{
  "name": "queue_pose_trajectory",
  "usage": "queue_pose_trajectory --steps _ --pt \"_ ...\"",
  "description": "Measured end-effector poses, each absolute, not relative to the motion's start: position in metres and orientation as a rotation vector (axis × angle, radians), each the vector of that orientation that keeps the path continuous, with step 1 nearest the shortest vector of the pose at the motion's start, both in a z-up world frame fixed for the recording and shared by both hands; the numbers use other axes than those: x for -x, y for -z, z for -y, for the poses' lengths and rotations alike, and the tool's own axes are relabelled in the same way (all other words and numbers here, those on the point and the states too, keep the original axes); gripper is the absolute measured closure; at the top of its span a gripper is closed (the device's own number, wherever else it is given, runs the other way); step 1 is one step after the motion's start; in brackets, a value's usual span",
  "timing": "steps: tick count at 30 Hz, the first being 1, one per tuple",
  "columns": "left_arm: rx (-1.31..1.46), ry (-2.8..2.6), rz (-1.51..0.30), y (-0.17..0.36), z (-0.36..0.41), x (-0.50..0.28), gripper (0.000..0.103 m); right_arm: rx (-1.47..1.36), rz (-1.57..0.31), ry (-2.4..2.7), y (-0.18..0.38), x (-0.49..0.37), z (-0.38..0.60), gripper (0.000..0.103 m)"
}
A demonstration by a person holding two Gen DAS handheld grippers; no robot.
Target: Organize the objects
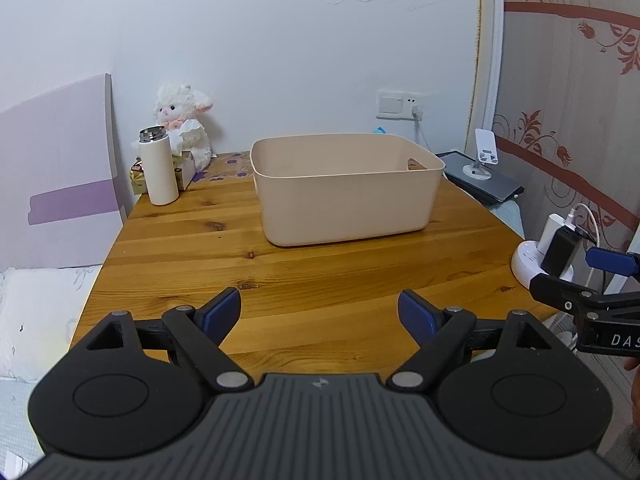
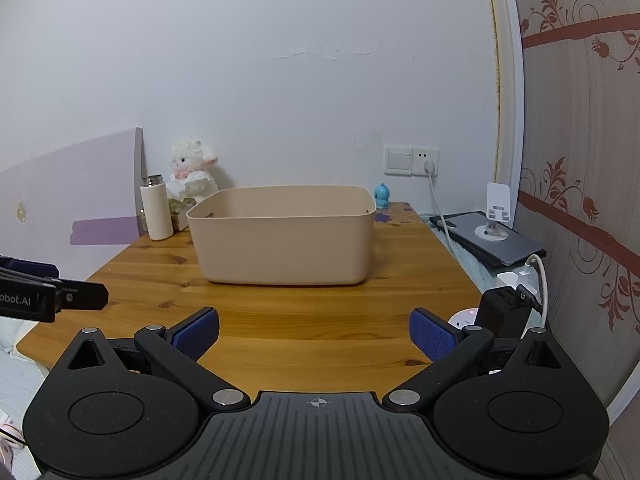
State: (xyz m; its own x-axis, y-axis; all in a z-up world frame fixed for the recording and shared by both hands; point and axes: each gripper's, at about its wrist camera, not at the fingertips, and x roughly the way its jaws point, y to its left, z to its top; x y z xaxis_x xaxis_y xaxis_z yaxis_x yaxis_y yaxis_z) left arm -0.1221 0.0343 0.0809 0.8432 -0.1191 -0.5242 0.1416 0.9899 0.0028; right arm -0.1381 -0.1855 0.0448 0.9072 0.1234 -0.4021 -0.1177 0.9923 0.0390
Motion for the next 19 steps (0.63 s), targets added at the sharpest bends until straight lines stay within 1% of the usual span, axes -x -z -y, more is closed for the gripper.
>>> queue_pose_trajectory --steps 19 --pt "-0.092 0.17 -0.553 -0.078 -0.023 0.136 0.016 0.001 -0.407 -0.129 -0.047 0.149 0.183 0.0"
